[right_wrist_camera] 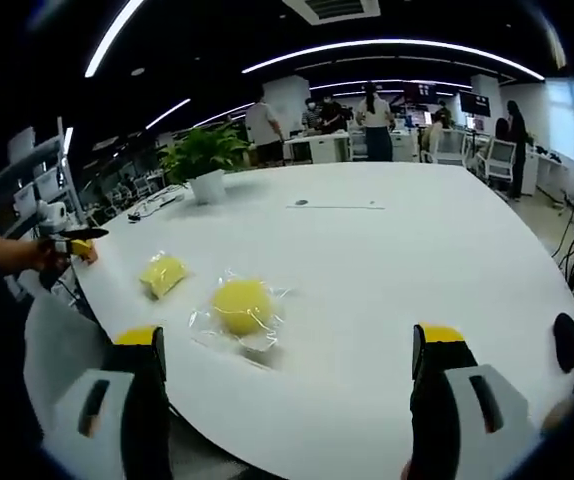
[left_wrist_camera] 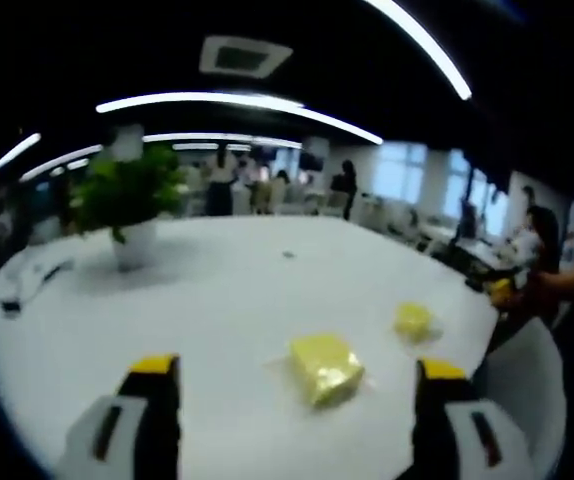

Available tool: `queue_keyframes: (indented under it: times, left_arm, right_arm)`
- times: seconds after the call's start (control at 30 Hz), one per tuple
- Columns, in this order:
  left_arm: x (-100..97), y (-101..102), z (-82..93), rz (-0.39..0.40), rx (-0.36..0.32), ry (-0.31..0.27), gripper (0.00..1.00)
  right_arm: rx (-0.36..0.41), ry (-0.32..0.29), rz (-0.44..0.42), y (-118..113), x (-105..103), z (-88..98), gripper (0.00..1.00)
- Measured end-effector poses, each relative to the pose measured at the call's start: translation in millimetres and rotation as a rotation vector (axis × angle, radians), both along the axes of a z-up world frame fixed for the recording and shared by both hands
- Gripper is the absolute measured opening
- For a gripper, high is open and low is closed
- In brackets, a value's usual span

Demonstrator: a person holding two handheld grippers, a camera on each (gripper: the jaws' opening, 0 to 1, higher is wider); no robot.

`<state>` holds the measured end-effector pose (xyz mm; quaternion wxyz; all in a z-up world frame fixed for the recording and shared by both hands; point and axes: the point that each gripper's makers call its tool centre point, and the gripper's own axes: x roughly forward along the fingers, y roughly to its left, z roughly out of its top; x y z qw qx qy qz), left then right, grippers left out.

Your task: Compare the silicone blocks by pressing each to a similar depth, holding the contact briefly, and releasing to observe deformation and rebound differences across the visible hardness samples.

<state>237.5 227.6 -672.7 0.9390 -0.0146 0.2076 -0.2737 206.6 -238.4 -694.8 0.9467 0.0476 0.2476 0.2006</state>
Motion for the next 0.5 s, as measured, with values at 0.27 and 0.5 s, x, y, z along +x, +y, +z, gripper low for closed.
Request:
queue_keyframes:
  times: [0.27, 0.5]
  left_arm:
    - [4.9, -0.8, 3.7, 0.018, -0.032, 0.017, 1.0]
    - [5.4, -15.2, 6.3, 0.015, -0.07, 0.045, 1.0]
  right_arm:
    - [0.006, -0.008, 0.005, 4.9, -0.1, 2.6, 0.96]
    - [0.02, -0.003, 0.007, 8.1, -0.2, 0.4, 0.96]
